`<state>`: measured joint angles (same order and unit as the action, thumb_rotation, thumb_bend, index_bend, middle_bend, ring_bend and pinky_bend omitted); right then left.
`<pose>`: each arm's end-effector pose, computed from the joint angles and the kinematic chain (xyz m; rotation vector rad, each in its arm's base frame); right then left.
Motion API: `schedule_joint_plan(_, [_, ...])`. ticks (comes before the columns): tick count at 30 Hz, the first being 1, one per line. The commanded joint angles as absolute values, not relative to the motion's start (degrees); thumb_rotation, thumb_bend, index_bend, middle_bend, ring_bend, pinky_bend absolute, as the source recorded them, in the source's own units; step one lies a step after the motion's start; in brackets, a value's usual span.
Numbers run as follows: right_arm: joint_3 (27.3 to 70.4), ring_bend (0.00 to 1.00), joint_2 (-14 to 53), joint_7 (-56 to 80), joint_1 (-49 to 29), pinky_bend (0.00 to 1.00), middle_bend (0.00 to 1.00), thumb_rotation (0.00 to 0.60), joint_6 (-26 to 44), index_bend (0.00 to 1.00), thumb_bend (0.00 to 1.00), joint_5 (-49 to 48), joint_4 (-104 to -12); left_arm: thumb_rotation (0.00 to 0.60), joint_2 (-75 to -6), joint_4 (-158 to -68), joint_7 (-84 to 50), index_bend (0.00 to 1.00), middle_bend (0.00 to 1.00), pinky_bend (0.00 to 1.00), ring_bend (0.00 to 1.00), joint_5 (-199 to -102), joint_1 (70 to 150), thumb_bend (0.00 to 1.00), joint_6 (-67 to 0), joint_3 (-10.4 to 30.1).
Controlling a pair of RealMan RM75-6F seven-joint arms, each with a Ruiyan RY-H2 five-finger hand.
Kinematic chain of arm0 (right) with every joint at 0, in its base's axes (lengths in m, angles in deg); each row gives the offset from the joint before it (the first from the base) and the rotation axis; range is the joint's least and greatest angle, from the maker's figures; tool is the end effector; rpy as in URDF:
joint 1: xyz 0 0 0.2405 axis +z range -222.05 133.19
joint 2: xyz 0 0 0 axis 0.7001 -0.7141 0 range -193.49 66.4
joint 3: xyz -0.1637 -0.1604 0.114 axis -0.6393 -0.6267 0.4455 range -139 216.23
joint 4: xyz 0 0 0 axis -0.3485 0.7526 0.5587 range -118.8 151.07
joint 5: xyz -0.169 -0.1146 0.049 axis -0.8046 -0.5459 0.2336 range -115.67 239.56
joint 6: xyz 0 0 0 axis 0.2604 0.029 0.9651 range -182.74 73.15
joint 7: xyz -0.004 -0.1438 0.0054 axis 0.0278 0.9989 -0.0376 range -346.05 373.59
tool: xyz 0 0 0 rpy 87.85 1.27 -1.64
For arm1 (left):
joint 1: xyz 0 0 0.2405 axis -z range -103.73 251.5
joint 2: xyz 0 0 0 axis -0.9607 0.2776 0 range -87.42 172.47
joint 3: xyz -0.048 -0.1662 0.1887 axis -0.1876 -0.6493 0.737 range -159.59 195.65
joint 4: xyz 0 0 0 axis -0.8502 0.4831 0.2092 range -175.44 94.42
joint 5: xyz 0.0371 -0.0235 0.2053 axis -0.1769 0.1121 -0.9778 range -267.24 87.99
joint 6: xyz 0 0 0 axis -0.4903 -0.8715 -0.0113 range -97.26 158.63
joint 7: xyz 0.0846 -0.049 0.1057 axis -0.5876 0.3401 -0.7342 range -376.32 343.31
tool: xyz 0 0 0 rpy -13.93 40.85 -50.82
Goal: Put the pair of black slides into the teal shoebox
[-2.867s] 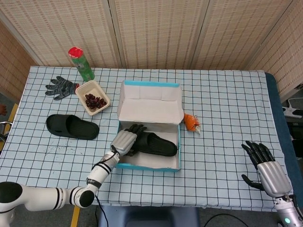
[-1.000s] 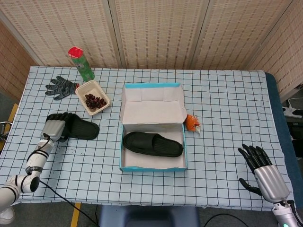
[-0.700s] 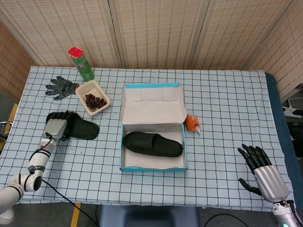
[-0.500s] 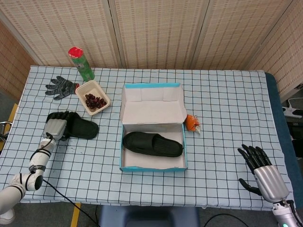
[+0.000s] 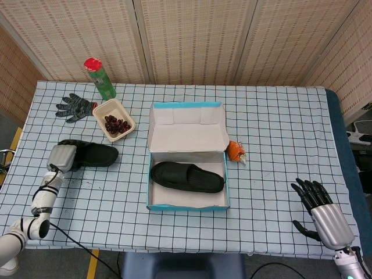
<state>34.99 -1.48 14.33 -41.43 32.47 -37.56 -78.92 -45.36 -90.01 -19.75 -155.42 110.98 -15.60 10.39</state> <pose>-0.2854 -0.1431 0.1438 1.6062 -0.8915 0.9617 -0.3224 0.3964 0.0657 -1.5867 -0.9009 -0.5553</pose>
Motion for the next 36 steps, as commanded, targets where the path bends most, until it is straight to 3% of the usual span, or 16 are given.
schedule_joint_plan(1, [35.0,0.0,-1.5,14.4,-41.4,0.0,0.0,0.6,32.4,0.0,0.15,-37.6,-78.9,0.6,-43.4,-93.0,-19.4,0.48,0.63,0.3,0.57,-156.2,110.0,0.62,-17.8,9.8])
schedule_joint_plan(13, [35.0,0.0,-1.2,14.7,-41.2,0.0,0.0,0.6,31.9,0.0,0.15,-37.4,-78.9,0.6,-35.2,-105.9,-17.7,0.48,0.63,0.32,0.58,-157.1,108.3,0.61,-24.3,6.2])
schedule_joint_plan(22, [34.6,0.0,-1.2,14.4,-40.7,0.0,0.0,0.6,30.8,0.0,0.15,-37.7,-78.9,0.6,-20.1,-136.3,-23.6,0.49,0.67,0.5,0.62,-156.8,106.3,0.61,-29.5,3.7])
schedule_joint_plan(28, [34.3,0.0,-1.8,12.9,-40.7,0.0,0.0,0.6,31.4,0.0,0.15,-38.5,-79.1,0.6,-12.4,-153.9,-28.5,0.49,0.68,0.59,0.63,-155.8,108.7,0.61,-25.1,3.6])
schedule_joint_plan(36, [34.2,0.0,-2.6,11.4,-40.9,0.0,0.0,0.6,32.1,0.0,0.15,-38.5,-79.1,0.6,-10.1,-161.1,-35.1,0.5,0.7,0.69,0.64,-149.9,115.7,0.62,-18.9,2.1])
